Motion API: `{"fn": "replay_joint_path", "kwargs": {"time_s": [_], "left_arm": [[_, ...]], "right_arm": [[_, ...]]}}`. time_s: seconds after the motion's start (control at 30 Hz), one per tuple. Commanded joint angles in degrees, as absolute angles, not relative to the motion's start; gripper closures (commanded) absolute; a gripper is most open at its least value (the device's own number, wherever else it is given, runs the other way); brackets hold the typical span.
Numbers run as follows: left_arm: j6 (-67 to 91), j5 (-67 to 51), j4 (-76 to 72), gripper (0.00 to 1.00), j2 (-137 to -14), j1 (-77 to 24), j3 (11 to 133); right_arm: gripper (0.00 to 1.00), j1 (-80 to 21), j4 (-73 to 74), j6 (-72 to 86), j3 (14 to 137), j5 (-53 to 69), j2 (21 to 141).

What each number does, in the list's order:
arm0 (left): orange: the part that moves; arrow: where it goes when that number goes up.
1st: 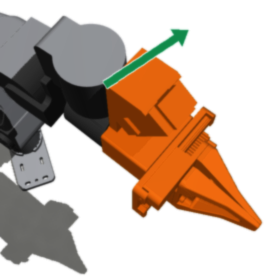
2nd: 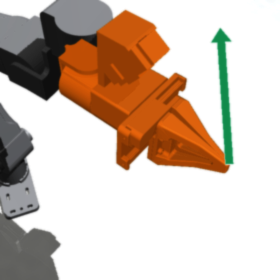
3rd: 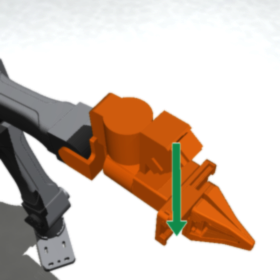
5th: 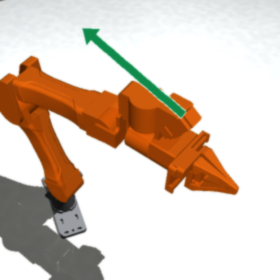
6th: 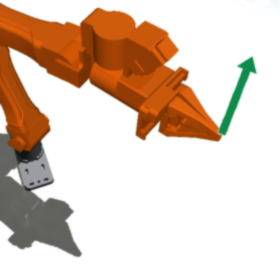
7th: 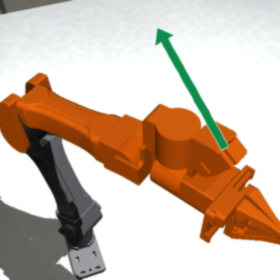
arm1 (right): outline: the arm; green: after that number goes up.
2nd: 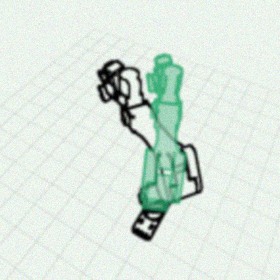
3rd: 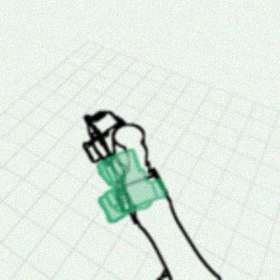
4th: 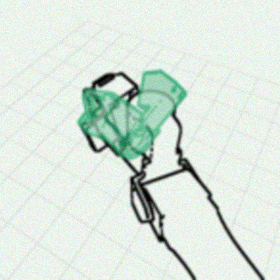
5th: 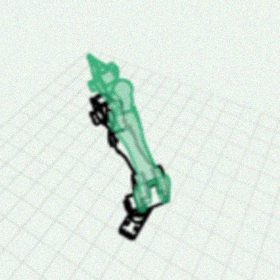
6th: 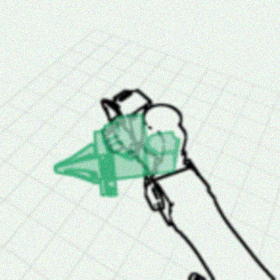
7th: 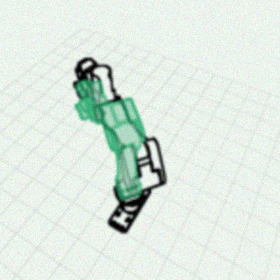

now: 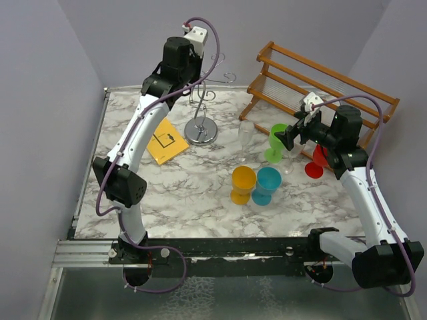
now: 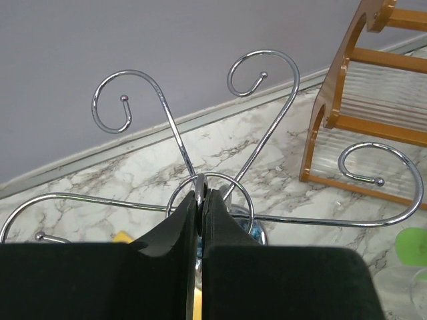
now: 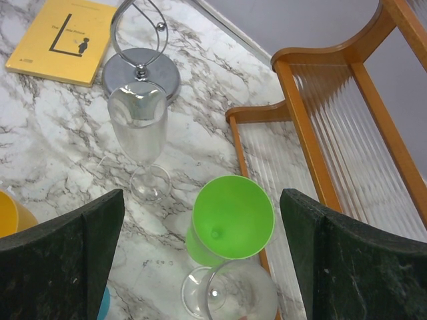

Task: Place the wine glass upside down on the wine glass rack

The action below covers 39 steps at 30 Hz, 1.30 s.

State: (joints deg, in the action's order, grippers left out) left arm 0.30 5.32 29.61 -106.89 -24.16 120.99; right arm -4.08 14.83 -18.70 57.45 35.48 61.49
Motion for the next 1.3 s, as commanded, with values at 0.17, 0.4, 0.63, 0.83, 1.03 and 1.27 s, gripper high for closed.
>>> {"fn": "replay_joint_path", "kwargs": {"time_s": [0.17,0.4,0.63,0.83,1.03,1.27], "left_arm": [[-5.51,5.89,35.77,1.0,-101.79,-21.04,125.5],[-5.18,3.85,40.65,1.0,-100.99,-20.21,126.78],[-4.31,1.35,42.5,1.0,-101.13,-19.49,128.36],[-3.81,-0.18,42.38,1.0,-101.54,-19.2,126.72],[-4.9,-1.4,36.58,0.92,-99.62,-18.29,120.42],[-6.16,-1.13,29.09,0.72,-97.6,-18.24,114.64]], "right_arm": [[0.0,-4.31,12.74,-18.9,56.7,36.88,61.7],[0.0,-4.31,13.97,-18.9,58.35,37.49,63.26],[0.0,-4.41,18.63,-20.68,63.04,38.68,65.57],[0.02,-5.05,26.96,-25.24,68.44,39.56,67.91],[0.04,-5.76,38.89,-31.86,73.9,36.5,70.63],[0.12,-8.75,36.23,-26.83,75.02,35.2,73.15]]}}
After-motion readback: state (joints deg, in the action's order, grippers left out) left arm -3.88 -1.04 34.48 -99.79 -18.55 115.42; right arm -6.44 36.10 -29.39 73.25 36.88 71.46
